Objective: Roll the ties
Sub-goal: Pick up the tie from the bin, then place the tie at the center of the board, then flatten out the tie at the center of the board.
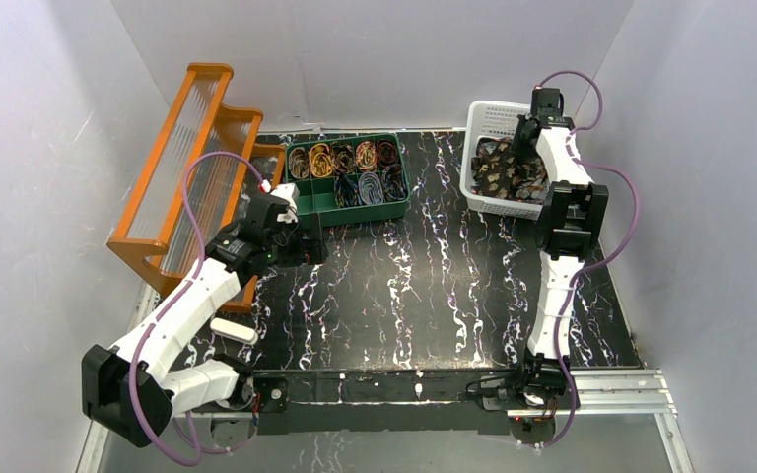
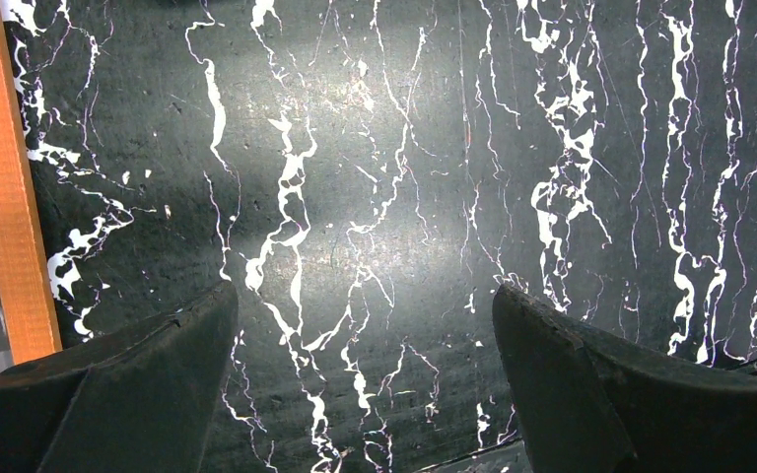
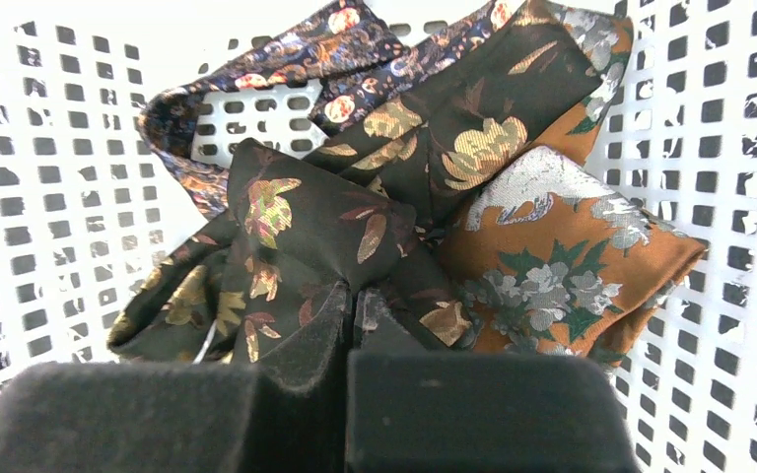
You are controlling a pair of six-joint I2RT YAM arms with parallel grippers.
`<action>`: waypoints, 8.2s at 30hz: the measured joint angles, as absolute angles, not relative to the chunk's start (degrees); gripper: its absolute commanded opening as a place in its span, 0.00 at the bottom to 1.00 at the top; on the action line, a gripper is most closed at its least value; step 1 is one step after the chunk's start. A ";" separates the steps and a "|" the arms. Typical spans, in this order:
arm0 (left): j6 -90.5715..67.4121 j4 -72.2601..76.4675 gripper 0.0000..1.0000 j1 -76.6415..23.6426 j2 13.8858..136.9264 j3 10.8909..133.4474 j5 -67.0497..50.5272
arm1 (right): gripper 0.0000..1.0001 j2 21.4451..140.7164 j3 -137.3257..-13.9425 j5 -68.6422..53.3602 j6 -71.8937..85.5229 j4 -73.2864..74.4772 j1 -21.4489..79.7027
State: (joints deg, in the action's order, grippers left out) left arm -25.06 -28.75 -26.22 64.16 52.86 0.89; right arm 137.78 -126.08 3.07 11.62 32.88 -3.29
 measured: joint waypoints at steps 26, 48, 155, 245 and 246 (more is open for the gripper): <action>-25.10 -28.71 0.98 -26.22 63.90 52.86 0.86 | 0.01 102.78 -121.01 -17.85 21.30 29.98 -3.22; -26.52 -26.98 0.98 -26.22 63.92 52.86 -1.21 | 0.16 77.08 -59.51 -50.35 16.27 30.81 28.99; -34.76 -31.66 0.98 -26.87 73.41 41.30 12.75 | 0.92 74.43 -37.91 -13.50 40.53 20.82 38.41; -52.16 -27.20 0.01 -29.87 62.65 28.62 2.94 | 0.01 73.54 -38.41 -7.09 25.28 23.94 18.87; -51.86 -26.11 0.01 -29.87 62.87 28.67 2.81 | 0.01 72.82 -39.35 -4.67 24.47 23.88 18.87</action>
State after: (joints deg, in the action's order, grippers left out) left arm -51.86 -26.11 -29.87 62.87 28.67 2.81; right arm 72.82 -39.35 -4.67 24.47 23.88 18.87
